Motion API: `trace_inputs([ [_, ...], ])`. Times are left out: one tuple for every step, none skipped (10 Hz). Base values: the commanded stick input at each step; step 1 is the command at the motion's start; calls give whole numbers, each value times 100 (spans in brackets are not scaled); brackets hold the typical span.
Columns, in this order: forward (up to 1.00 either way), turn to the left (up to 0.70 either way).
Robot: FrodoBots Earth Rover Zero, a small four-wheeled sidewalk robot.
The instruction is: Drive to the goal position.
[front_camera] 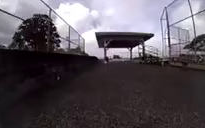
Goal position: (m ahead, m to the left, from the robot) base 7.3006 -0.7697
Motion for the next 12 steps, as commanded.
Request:
trace_inputs([
  [85,0],
  [85,0],
  [85,0],
  [85,0],
  [85,0],
  [85,0],
  [85,0],
  [85,0],
  [85,0],
  [85,0],
  [85,0],
  [85,0],
])
